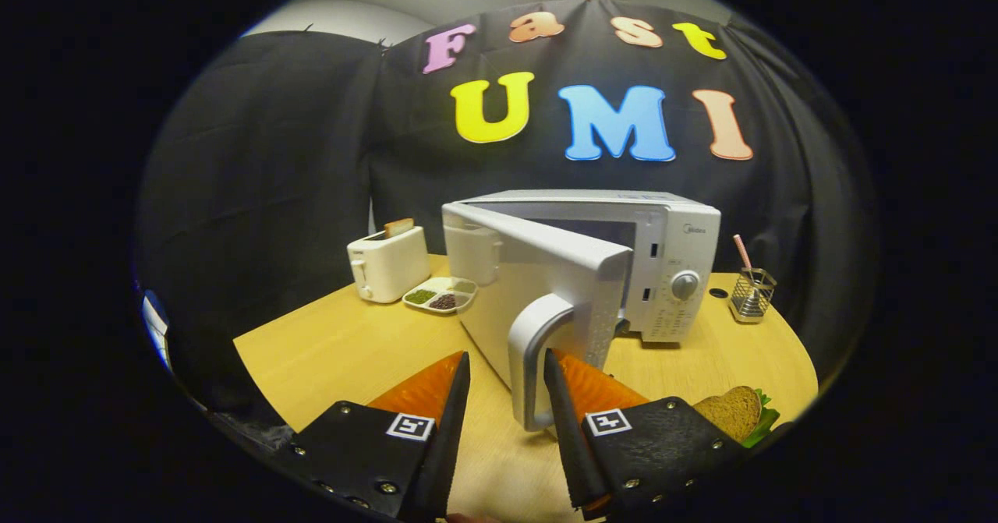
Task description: Open the microwave, put the food inside, and close the microwave door.
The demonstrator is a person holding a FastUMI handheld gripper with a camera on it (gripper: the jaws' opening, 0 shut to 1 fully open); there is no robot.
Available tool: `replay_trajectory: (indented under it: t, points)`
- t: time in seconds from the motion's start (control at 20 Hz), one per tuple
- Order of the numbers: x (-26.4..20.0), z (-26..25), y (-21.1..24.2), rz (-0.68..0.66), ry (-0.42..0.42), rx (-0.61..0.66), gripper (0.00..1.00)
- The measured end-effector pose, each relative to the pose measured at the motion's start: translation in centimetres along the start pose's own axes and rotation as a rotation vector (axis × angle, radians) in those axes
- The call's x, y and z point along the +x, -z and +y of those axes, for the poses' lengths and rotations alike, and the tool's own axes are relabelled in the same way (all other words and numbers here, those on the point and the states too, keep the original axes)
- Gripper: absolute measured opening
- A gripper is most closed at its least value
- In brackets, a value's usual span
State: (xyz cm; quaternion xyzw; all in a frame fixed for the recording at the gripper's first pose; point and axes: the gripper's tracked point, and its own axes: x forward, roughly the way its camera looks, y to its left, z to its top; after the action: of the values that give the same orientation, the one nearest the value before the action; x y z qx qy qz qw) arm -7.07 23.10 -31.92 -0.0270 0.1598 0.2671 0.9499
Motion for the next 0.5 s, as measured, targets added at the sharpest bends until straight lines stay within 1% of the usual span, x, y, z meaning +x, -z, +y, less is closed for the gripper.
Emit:
replay_trajectory:
  t: [0.25, 0.5]
  points:
    - [-2.2, 6.2, 0.3, 0.05, -0.125, -0.049, 0.57]
    - [-2.3, 13.0, 0.1, 0.077, -0.227, -0.032, 0.55]
